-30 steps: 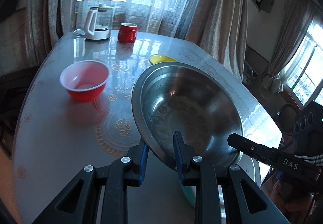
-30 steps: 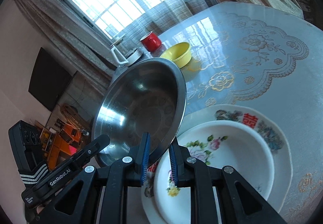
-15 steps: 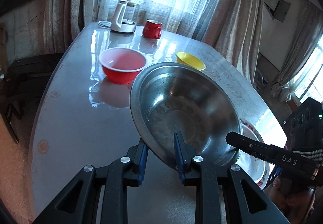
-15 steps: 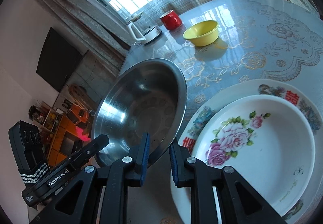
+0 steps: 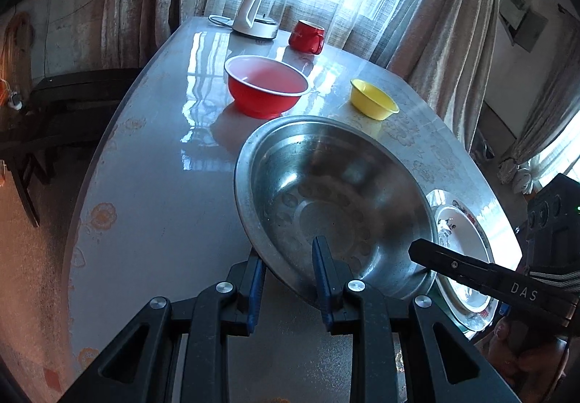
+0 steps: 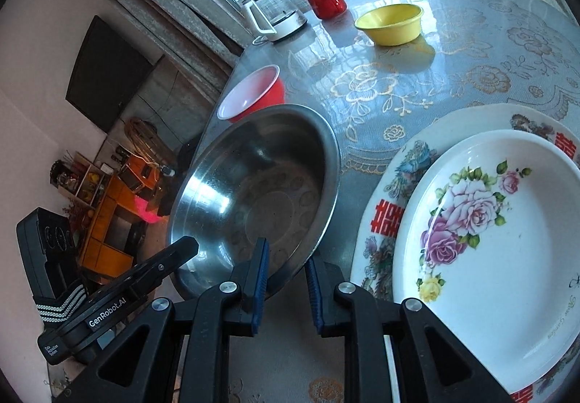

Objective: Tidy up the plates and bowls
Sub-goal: 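Lift the steel bowl with the left gripper and carry it toward the plate stack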

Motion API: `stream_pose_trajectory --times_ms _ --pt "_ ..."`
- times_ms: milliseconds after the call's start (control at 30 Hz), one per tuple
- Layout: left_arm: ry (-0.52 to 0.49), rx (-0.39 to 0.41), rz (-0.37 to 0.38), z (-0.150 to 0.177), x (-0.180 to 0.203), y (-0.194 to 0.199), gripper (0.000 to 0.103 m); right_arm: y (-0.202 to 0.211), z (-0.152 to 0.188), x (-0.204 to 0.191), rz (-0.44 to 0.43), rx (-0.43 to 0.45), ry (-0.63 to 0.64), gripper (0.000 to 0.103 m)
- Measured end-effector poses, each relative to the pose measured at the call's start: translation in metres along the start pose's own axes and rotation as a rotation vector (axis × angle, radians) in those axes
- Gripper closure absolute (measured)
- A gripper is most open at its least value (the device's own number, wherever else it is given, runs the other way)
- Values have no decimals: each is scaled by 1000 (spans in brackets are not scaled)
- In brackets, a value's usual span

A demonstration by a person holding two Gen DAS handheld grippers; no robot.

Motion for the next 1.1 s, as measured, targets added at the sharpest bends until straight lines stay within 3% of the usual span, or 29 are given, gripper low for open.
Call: stream_pose_trajectory --times_ms 267,333,633,1000,1100 --pt "13 -19 9 9 0 -2 76 -1 7 2 17 -28 -12 81" --pt "13 -19 11 10 0 -3 76 -1 9 0 12 -40 -9 75" --pt "15 -21 9 13 -1 -4 76 9 8 1 25 -33 -8 70" --pt "0 -18 -17 15 1 -3 76 18 1 2 67 -9 36 70" --pt "-1 -17 -32 15 1 -3 76 16 0 2 101 -12 76 77"
Point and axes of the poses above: each gripper's, at about its wrist camera, not at the fingertips, and y roughly against the way its jaws point, x to its right, z to its underside, the point moved 9 cm from there along -y, roughly the way its jaws point, and after that the axes turned 14 degrees about -z, right-handed, at the moved point
